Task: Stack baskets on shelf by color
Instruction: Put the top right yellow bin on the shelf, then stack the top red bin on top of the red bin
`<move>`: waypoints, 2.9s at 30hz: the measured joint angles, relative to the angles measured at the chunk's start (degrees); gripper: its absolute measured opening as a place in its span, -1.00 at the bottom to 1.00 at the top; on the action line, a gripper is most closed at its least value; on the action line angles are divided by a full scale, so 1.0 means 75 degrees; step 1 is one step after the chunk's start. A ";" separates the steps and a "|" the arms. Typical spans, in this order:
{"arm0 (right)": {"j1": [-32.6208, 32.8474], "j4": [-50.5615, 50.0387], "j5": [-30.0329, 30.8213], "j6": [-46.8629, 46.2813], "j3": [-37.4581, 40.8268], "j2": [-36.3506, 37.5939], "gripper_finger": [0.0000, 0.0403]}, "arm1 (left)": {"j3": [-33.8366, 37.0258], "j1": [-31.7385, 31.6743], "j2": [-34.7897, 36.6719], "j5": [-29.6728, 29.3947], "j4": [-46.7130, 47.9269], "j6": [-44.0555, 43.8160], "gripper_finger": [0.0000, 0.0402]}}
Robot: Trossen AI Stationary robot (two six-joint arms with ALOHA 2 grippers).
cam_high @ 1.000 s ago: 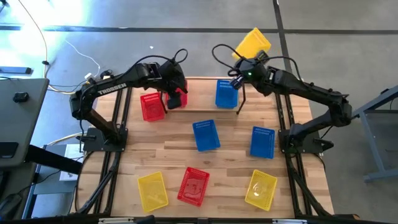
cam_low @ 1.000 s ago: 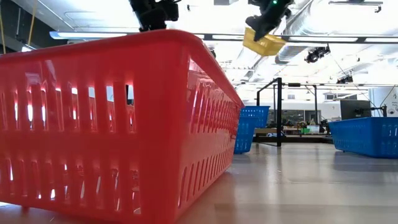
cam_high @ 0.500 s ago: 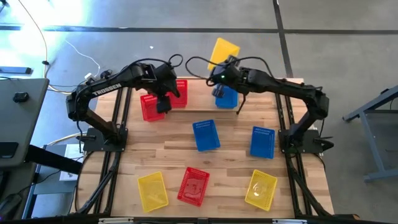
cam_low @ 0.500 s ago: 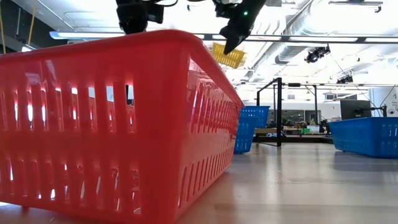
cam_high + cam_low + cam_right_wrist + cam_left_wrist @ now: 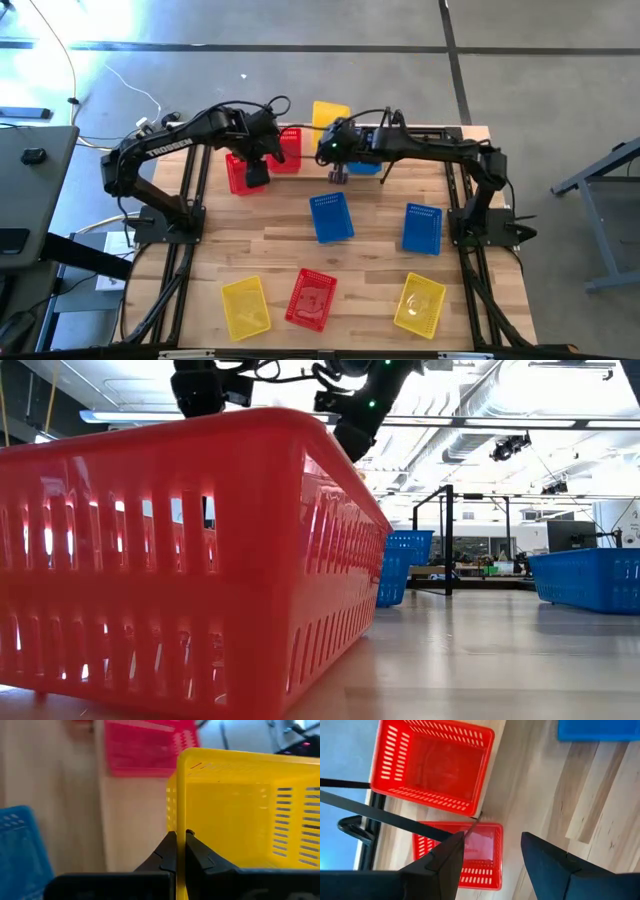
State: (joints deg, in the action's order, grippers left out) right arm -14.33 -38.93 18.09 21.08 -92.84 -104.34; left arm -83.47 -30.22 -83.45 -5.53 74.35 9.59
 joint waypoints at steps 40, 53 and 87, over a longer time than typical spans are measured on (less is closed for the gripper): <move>-0.0070 -0.0050 -0.0878 -0.0230 0.0015 -0.1427 -1.00 | 0.1689 0.0000 0.1254 0.0480 -0.0656 -0.0998 -0.07; -0.0070 0.0065 -0.0566 -0.0746 -0.0009 -0.1427 -0.61 | 0.1689 0.0000 0.1248 0.0480 -0.0650 -0.0995 -0.07; -0.0392 -0.3595 0.0946 -0.2734 -0.3539 -0.1421 -0.59 | 0.4862 0.0078 0.2889 0.0882 -0.2744 0.0058 -0.07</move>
State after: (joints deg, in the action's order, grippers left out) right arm -17.27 -65.90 25.18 0.57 -119.38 -115.00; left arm -47.01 -29.63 -61.78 1.08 53.76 10.03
